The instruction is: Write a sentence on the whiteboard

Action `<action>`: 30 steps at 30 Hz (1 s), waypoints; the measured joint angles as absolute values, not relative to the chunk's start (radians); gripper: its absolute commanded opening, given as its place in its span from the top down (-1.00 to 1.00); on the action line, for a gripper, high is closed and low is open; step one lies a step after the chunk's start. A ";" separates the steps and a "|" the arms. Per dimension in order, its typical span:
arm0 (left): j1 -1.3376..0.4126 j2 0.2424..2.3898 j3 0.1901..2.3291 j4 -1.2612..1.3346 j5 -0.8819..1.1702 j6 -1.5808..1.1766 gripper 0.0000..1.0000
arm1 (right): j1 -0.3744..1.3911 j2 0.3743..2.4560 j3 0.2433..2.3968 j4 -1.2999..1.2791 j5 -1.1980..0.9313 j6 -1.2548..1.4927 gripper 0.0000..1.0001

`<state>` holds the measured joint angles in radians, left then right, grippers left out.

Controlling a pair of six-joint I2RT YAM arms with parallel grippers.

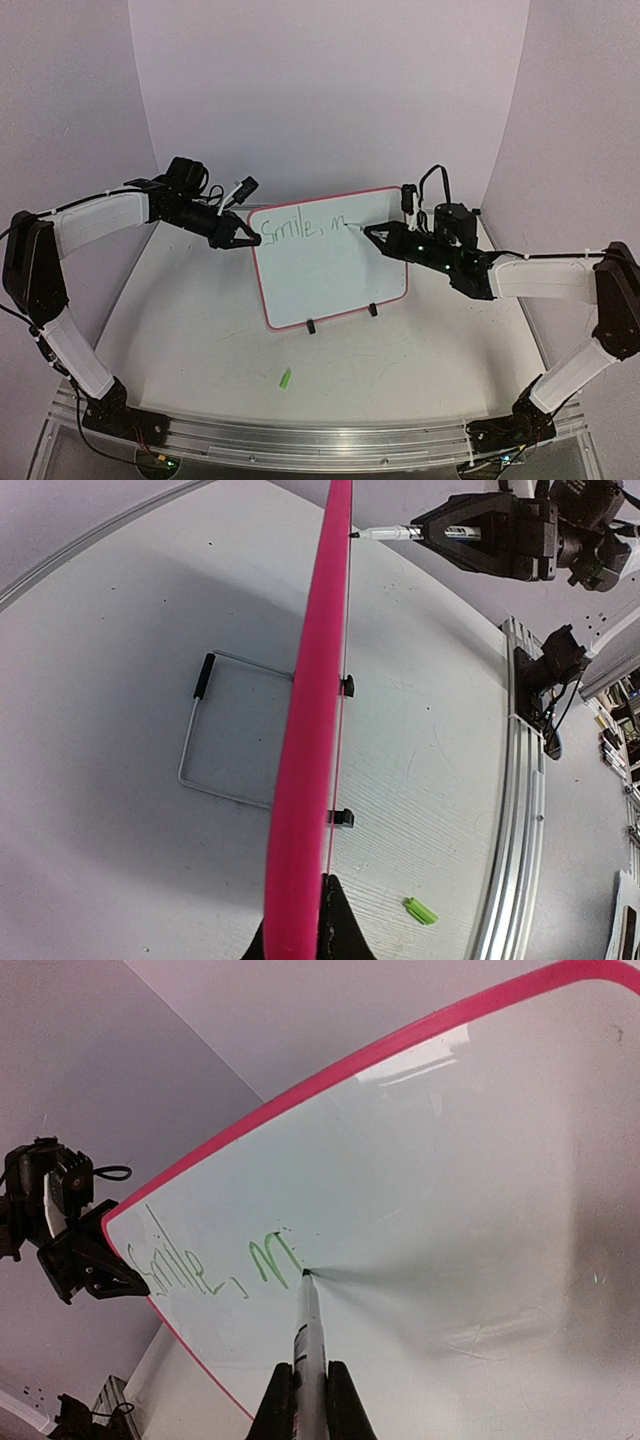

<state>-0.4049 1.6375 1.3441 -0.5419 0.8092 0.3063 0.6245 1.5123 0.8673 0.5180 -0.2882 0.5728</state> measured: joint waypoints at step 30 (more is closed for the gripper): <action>-0.406 1.637 1.344 -0.549 0.811 0.316 1.00 | 0.603 1.497 0.877 0.512 -0.300 0.569 1.00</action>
<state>-0.4057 1.6371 1.3441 -0.5488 0.8108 0.3161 0.6033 1.4974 0.8772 0.5121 -0.3004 0.5691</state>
